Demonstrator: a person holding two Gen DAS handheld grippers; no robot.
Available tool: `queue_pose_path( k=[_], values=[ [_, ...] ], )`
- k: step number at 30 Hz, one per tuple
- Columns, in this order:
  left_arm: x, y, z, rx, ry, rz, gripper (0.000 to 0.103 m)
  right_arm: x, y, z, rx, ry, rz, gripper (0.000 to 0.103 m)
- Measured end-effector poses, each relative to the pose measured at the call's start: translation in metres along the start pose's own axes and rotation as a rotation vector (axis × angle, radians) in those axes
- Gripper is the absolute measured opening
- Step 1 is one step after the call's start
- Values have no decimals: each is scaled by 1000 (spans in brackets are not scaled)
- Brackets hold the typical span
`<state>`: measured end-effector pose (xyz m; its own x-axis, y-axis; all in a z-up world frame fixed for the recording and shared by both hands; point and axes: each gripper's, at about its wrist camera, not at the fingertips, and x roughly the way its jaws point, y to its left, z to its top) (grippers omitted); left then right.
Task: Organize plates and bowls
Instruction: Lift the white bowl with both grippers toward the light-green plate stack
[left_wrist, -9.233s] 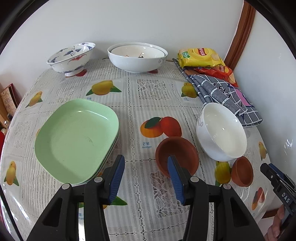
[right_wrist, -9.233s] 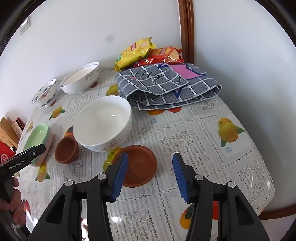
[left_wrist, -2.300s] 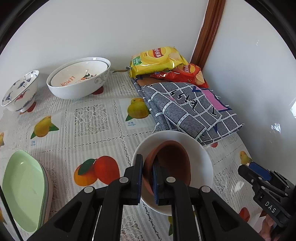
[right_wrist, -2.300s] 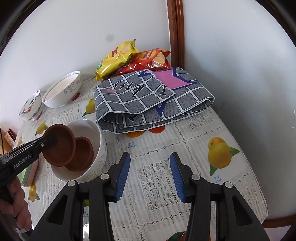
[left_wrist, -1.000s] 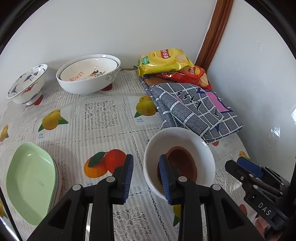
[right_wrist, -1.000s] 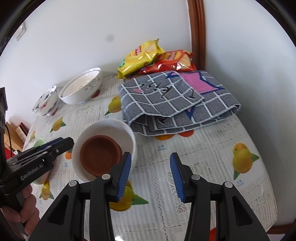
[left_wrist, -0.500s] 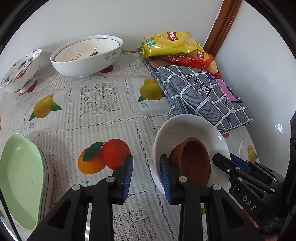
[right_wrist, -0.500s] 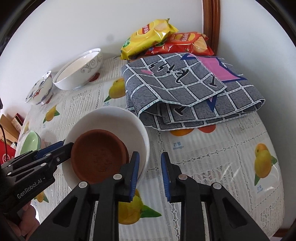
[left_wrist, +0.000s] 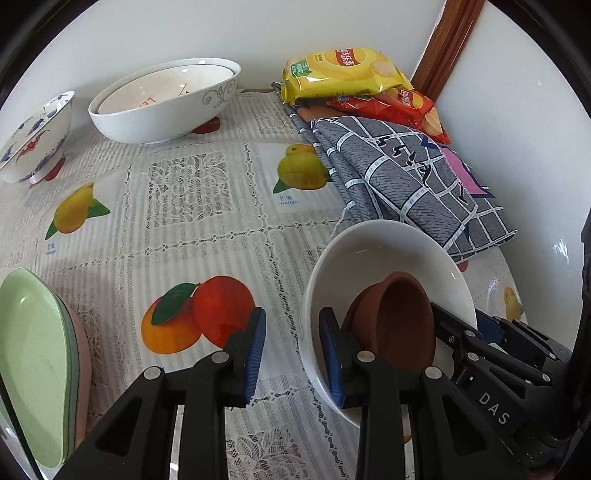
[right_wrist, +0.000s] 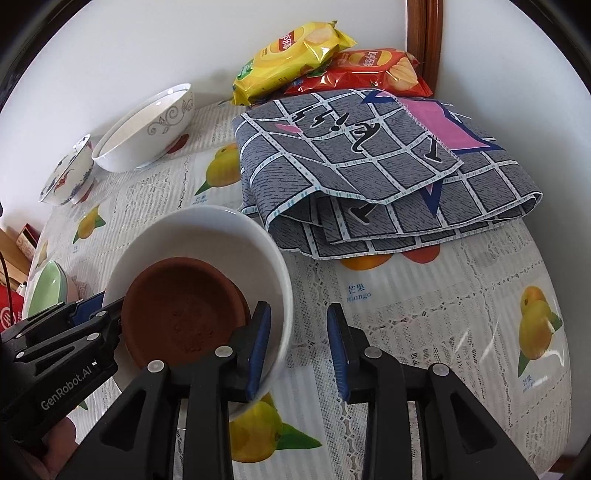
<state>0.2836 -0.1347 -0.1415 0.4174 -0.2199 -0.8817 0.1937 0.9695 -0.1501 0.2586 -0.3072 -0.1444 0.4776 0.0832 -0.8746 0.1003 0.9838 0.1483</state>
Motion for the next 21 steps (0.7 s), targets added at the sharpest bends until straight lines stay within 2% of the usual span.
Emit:
queue_pose_path(
  k=[5, 7, 9, 12, 17, 21],
  values=[
    [5, -1, 0, -5, -2, -6, 26, 0, 1, 0, -2, -12, 3, 30],
    [6, -1, -1, -11, -10, -18, 21, 0, 1, -1, 0, -20, 23, 24],
    [5, -3, -2, -10, -20, -38, 14, 0, 0, -1, 24, -23, 80, 14],
    [5, -7, -4, 7, -35, -11, 13, 0, 2, -2, 27, -34, 70, 13],
    [3, -2, -6, -20, -34, -34, 12, -3, 3, -4, 56, -41, 64, 13],
    [1, -2, -9, -16, -35, -24, 11, -7, 3, -7, 80, -42, 66, 12]
  ],
)
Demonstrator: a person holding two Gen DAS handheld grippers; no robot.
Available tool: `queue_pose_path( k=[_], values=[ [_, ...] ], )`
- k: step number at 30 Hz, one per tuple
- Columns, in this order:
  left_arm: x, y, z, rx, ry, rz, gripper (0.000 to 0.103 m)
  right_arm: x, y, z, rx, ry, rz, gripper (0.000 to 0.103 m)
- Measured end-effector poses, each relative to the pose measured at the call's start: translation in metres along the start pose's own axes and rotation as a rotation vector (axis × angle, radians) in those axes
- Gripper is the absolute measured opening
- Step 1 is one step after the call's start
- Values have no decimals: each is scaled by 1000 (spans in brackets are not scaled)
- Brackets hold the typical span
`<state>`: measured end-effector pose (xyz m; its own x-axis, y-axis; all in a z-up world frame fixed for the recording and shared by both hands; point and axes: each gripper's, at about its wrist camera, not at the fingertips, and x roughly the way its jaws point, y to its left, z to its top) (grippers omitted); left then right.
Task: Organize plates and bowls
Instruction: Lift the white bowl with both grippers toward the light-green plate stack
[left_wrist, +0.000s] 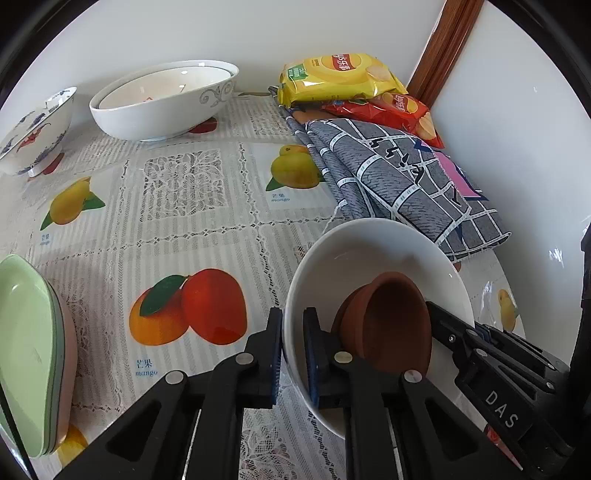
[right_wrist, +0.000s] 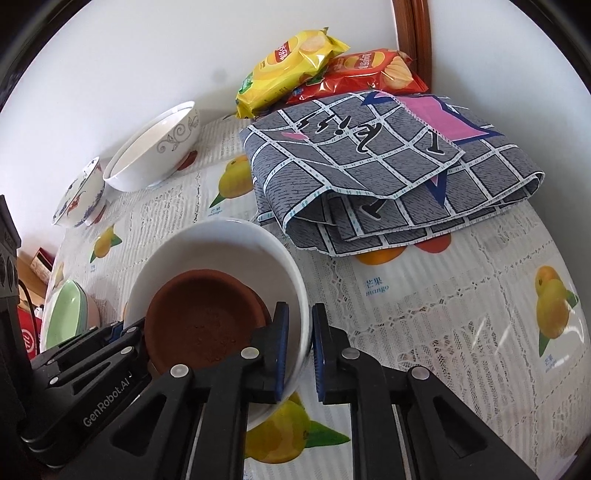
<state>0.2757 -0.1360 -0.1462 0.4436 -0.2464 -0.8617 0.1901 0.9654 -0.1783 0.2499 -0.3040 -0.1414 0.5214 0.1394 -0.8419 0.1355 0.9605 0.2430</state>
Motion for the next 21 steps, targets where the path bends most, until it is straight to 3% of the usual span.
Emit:
queue_pose_path(
  k=[8, 21],
  values=[
    [-12, 8, -6, -12, -16, 9, 8, -10, 3, -6, 27, -4, 8, 7],
    [-19, 18, -16, -25, 10, 7, 8, -16, 15, -16, 18, 11, 3, 8]
  ],
)
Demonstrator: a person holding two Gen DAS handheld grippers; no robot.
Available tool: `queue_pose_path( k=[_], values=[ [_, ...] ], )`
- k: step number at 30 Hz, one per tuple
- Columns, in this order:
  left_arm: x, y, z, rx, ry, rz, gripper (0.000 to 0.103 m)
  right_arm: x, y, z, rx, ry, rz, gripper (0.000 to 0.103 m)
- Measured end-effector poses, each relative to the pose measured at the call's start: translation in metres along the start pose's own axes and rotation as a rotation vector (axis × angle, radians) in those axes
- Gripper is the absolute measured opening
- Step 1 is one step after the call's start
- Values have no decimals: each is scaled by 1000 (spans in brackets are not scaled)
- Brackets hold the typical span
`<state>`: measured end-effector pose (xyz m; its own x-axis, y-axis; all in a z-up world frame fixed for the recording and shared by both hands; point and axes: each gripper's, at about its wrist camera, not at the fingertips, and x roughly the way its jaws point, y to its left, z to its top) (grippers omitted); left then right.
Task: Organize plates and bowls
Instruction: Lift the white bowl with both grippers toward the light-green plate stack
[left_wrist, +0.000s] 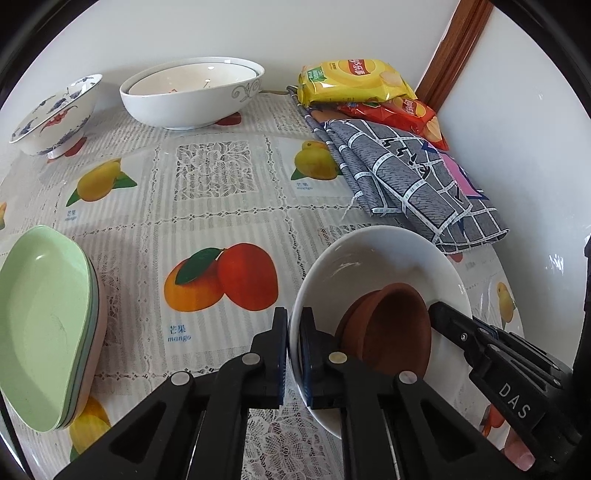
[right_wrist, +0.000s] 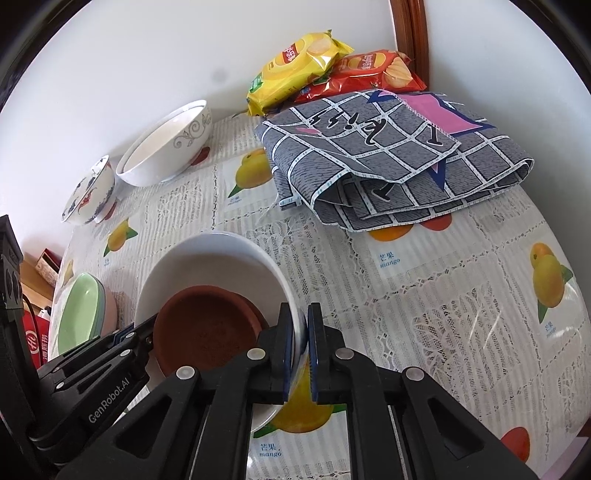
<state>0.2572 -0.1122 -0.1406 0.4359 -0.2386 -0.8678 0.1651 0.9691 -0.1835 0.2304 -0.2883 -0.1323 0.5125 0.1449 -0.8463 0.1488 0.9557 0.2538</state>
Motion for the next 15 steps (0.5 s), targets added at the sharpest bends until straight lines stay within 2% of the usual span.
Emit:
queue_pose_path(
  k=[7, 11, 15],
  values=[
    [11, -4, 1, 1, 41, -16, 12, 12, -5, 3, 0, 44, 21, 10],
    [12, -2, 0, -19, 28, -33, 11, 18, -5, 2, 16, 49, 27, 11],
    [10, -5, -2, 11, 1, -12, 11, 16, -3, 0, 6, 31, 18, 10]
  ],
)
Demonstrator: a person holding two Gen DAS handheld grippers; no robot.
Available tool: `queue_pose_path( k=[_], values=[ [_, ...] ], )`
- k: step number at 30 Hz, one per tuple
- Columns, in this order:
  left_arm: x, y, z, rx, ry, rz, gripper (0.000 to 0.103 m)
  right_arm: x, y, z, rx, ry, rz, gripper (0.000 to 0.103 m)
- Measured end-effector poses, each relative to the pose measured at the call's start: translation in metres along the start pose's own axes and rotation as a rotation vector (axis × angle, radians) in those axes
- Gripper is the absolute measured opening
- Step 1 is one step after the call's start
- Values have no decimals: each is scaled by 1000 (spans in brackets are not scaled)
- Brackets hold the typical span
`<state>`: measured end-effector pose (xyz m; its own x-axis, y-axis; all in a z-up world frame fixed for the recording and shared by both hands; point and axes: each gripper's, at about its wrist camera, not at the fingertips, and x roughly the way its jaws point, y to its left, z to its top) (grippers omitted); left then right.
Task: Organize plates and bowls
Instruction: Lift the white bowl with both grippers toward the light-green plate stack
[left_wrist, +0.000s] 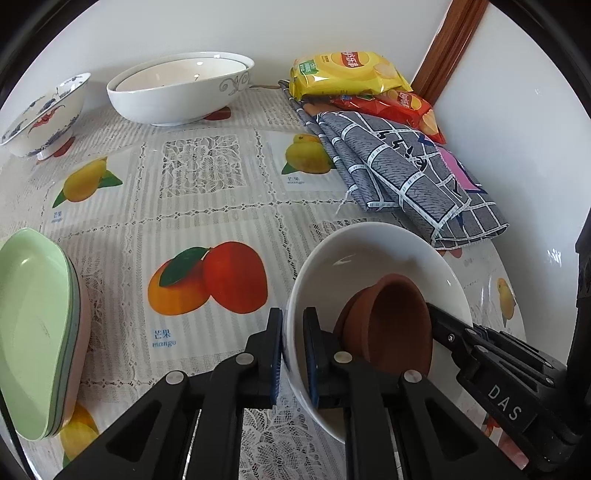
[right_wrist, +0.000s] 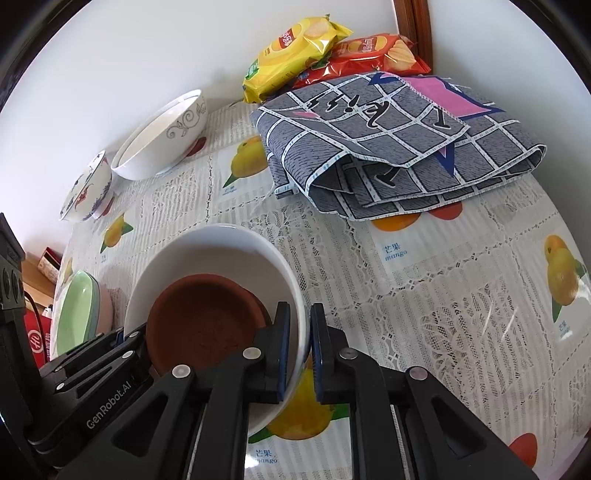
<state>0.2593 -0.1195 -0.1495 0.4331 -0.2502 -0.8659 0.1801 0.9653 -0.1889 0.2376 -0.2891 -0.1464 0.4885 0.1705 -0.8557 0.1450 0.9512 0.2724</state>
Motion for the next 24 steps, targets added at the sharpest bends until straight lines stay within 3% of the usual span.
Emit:
queue_pose_path(
  k=[13, 24],
  values=[
    [-39, -2, 8, 24, -70, 21, 10, -33, 7, 4, 21, -48, 29, 10],
    [-80, 12, 10, 0, -127, 44, 10, -63, 37, 8, -2, -101, 65, 10]
  ],
)
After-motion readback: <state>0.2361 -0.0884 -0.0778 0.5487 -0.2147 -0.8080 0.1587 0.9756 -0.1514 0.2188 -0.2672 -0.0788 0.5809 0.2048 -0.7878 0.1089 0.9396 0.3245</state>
